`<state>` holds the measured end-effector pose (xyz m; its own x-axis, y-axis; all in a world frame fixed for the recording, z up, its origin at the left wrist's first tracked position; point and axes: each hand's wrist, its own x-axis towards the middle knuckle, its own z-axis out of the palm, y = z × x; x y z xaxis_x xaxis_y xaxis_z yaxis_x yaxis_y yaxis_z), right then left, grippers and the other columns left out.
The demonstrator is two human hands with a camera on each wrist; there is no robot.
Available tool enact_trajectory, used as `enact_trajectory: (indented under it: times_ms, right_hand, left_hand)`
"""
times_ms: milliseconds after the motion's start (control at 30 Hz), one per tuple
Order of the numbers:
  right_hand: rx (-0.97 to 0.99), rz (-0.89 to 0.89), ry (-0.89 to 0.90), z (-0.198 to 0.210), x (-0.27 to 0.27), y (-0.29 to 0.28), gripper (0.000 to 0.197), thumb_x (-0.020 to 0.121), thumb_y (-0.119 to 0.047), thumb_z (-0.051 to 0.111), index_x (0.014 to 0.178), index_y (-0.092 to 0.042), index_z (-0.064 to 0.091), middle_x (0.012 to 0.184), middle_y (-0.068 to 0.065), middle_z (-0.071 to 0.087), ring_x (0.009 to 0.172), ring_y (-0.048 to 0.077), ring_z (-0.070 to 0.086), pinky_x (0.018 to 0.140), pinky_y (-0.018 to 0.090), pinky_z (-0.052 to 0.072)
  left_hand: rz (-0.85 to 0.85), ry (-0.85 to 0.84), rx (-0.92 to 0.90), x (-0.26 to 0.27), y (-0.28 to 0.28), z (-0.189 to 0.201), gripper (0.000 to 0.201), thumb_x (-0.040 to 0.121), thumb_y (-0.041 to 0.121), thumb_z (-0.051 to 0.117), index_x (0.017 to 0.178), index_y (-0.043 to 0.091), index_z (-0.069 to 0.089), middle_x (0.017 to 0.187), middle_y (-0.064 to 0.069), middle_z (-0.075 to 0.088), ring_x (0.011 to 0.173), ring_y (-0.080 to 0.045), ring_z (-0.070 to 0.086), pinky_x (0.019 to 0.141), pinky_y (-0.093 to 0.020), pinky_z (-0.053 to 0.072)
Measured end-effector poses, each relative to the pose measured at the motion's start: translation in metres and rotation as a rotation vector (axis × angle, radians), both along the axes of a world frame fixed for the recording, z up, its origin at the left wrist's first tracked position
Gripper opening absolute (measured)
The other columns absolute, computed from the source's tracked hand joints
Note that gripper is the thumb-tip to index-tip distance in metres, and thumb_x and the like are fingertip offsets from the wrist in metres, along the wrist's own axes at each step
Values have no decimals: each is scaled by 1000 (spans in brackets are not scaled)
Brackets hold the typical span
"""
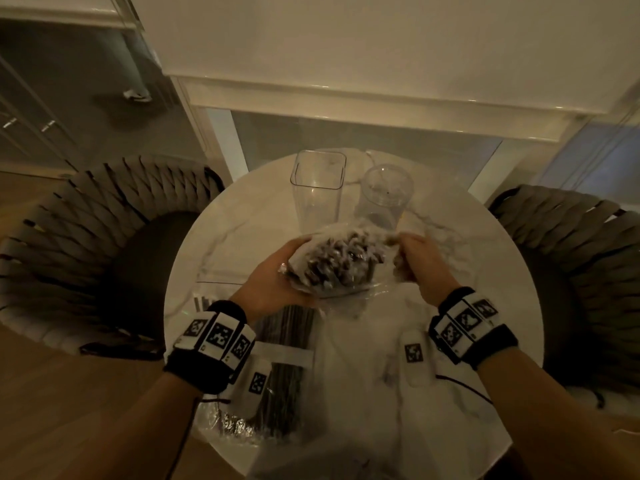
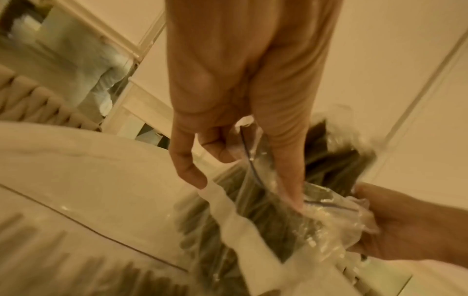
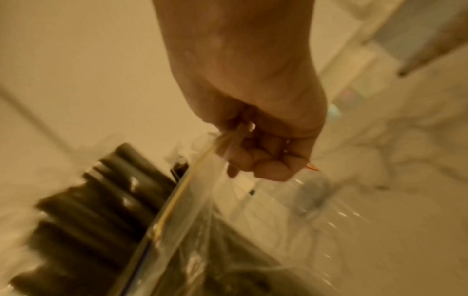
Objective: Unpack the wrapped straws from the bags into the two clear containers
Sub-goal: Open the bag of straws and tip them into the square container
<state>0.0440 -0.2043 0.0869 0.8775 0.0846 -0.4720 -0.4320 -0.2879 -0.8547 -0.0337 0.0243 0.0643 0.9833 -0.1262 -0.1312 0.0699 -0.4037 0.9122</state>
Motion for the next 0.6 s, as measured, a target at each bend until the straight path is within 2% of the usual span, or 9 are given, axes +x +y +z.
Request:
enact_trajectory:
  times_ms: [67,100,200,267,333,400,467,533,600]
  right_hand:
    - [-79,72,90,-6,0,-1,19,93,-15,46,77,-11,57,61,7,47,43,16,44,43,20,39]
    - [-116,166,26,-5,0,-1,14,93,-14,47,92,-12,60,67,5,53,50,14,49,42,19,42]
    - [-23,414,-268,11,3,3,33,90,-22,55,122,-28,59,99,-14,64,79,1,61,59,9,47]
    - [33,407,-280,14,10,8,21,92,-24,56,108,-22,68,88,-6,69,66,5,63,57,16,50]
    - [-88,269,-245,-3,21,7,19,91,-21,57,86,-9,71,64,5,61,50,14,54,45,21,44]
    - [-190,133,-134,-23,28,4,24,88,-14,59,83,8,68,62,13,57,51,20,51,43,22,41]
    - [-197,89,-62,-37,33,2,23,85,-8,59,86,14,66,71,17,60,61,23,54,51,26,45]
    - [-170,75,-13,-45,34,4,19,86,-3,54,86,14,65,74,17,59,66,24,53,54,28,44]
    - [-142,59,30,-48,29,6,20,84,3,51,83,20,60,73,16,56,68,24,51,58,32,42]
  left_hand:
    - [-16,61,14,1,5,-7,104,51,24,92,138,32,36,133,20,49,119,5,51,104,-36,46]
    - [-29,87,14,2,6,-10,113,49,26,92,143,34,29,142,25,38,127,-1,46,106,-34,45]
    - [-73,119,3,7,5,-15,126,55,9,89,150,33,10,138,38,28,121,10,41,91,-1,40]
    - [-90,127,-62,10,3,-16,122,56,1,88,149,30,15,136,26,38,109,18,48,82,0,44]
    - [-97,134,-78,13,2,-21,114,54,1,88,146,27,26,140,20,39,111,20,47,91,-8,48]
    - [-91,172,-89,13,3,-27,107,54,4,89,142,28,35,140,12,48,124,-1,50,102,-32,49]
    - [-106,212,-78,11,3,-33,111,53,11,91,143,36,31,138,4,49,128,-20,48,101,-46,48]
    - [-106,246,86,13,-1,-37,123,45,33,92,142,49,18,136,-2,37,129,-28,37,107,-48,41]
    - [-77,226,244,14,-11,-41,133,36,45,90,141,50,9,140,-2,18,135,-24,19,114,-46,29]
